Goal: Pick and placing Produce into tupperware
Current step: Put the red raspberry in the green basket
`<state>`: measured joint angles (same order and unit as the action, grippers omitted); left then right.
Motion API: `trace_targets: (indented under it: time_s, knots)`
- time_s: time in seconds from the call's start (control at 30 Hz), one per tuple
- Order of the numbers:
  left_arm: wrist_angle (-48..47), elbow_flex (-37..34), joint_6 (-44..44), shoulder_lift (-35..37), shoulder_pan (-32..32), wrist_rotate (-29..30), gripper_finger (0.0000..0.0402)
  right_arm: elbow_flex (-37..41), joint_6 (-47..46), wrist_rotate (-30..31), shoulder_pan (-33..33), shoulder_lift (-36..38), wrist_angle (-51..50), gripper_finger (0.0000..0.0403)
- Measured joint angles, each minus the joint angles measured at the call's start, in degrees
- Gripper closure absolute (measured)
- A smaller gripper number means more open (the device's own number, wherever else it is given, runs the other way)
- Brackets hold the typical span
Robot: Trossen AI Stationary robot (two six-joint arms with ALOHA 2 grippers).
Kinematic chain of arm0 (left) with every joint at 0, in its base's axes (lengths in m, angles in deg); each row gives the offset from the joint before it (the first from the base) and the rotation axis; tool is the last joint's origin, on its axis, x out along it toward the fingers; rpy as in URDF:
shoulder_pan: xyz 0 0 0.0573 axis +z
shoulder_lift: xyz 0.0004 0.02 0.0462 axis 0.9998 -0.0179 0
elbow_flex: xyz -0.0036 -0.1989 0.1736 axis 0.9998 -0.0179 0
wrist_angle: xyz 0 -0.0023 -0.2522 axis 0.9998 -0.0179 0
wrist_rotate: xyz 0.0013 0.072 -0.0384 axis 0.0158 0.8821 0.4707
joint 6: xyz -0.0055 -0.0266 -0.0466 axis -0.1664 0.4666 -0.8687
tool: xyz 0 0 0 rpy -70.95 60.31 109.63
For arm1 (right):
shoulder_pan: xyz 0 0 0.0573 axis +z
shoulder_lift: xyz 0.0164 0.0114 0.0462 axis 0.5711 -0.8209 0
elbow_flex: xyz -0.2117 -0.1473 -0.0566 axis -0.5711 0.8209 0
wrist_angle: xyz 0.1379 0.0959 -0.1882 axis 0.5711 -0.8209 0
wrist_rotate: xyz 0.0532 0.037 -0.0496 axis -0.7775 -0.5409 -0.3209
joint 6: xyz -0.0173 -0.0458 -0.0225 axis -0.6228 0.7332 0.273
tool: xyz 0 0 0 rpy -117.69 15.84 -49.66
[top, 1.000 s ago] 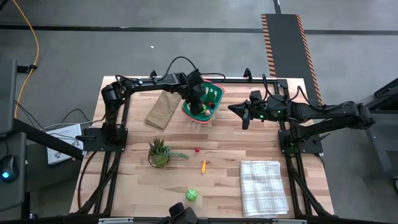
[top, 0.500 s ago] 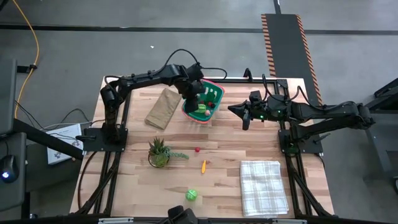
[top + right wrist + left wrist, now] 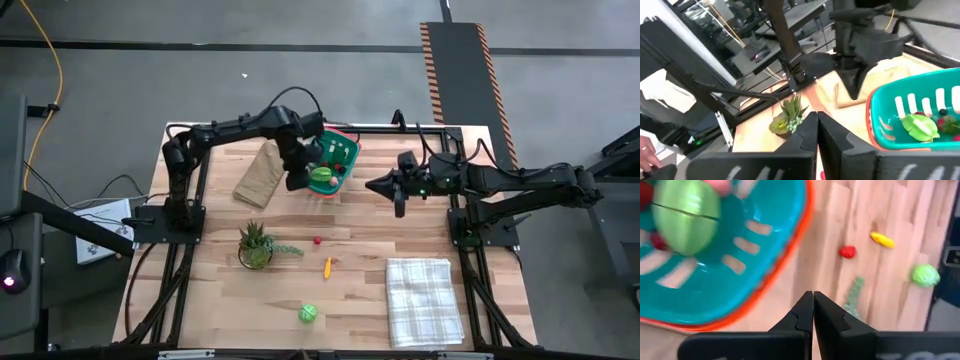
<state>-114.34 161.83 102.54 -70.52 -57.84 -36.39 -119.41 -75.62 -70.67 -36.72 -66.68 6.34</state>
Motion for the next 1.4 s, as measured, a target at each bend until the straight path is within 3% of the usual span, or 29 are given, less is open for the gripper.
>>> trace_targets:
  time_s: [0.2, 0.5, 0.63, 0.73, 1.03, 1.4]
  knots:
    - [-4.8, 0.0, -0.4, 0.0, -5.2, 0.1, 0.0399, 0.0, -1.0, -3.6, 0.0, 0.0, -0.8, 0.0402]
    - [-6.4, 0.0, -6.2, 0.0, -16.1, 0.3, 0.04, 0.0, -4.0, -14.4, 0.0, 0.0, -2.1, 0.0402]
    - [-6.7, 0.0, -9.4, 0.0, -20.3, 3.1, 0.04, 0.0, -5.9, -21.9, 0.2, 0.4, -2.1, 0.0402]
    - [-8.5, 0.0, -12.6, 0.0, -22.7, 4.3, 0.0401, 0.0, -6.5, -23.7, 1.9, 1.5, -2.1, 0.0402]
    - [-7.6, -0.1, -23.6, 3.0, -29.5, 7.6, 0.0401, 0.0, -7.4, -19.0, 9.8, 3.8, -2.4, 0.0402]
    - [3.2, -0.1, -39.2, 5.7, -37.4, 32.1, 0.0401, 0.0, -7.5, -4.5, 20.7, 3.7, -3.6, 0.0402]
